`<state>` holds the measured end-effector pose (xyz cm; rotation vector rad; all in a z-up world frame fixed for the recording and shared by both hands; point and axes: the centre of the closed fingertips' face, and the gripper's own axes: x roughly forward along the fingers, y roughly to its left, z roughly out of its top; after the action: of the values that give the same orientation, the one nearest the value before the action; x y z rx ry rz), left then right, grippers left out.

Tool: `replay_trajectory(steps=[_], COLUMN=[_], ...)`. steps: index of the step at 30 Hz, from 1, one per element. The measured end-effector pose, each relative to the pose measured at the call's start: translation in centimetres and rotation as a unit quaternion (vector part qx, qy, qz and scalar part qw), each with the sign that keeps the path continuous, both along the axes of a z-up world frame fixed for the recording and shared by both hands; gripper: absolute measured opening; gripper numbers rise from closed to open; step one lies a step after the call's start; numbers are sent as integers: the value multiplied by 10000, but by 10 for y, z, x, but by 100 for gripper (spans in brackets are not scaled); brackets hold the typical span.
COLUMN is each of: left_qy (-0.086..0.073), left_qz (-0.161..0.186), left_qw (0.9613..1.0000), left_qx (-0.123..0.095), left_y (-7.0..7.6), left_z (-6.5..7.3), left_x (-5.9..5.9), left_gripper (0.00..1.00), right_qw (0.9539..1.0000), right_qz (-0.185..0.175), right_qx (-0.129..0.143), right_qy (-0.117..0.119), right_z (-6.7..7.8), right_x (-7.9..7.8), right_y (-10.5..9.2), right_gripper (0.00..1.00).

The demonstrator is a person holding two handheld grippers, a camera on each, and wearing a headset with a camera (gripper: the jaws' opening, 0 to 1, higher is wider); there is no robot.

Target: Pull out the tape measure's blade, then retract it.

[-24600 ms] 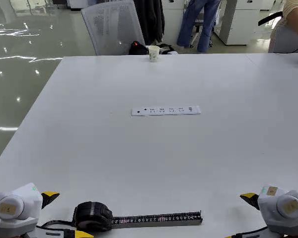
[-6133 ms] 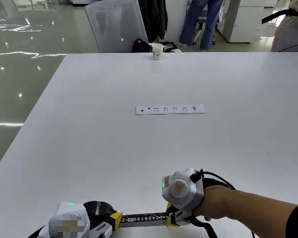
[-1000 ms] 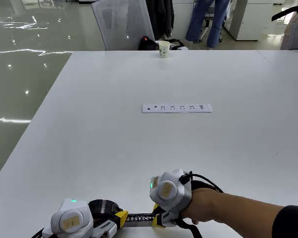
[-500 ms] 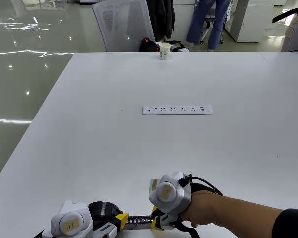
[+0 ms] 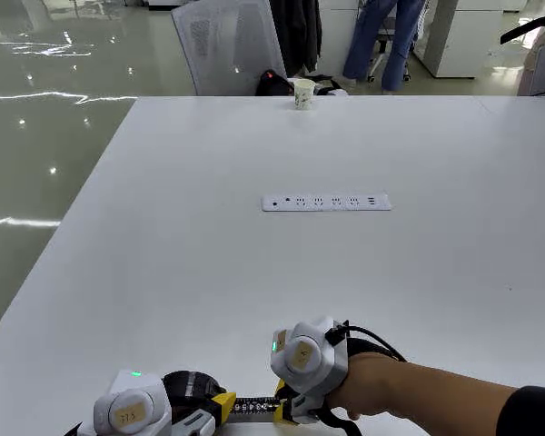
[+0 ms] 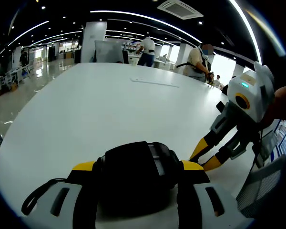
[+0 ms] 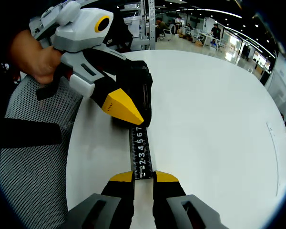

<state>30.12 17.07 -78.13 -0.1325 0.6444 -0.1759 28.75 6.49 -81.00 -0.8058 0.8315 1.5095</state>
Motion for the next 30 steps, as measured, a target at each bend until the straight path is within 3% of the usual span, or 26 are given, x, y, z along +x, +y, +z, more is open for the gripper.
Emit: replay_trajectory(steps=[30], left_qy=[17], left_qz=[17], left_qw=[10000], left_qx=[-30], left_y=[0], left_z=[0], left_x=[0], left_gripper=[62], right_qw=[9999], right_qz=[-20], right_qx=[120], right_qy=[52], right_z=[0], right_x=[-2], right_y=[12], right_gripper=[11])
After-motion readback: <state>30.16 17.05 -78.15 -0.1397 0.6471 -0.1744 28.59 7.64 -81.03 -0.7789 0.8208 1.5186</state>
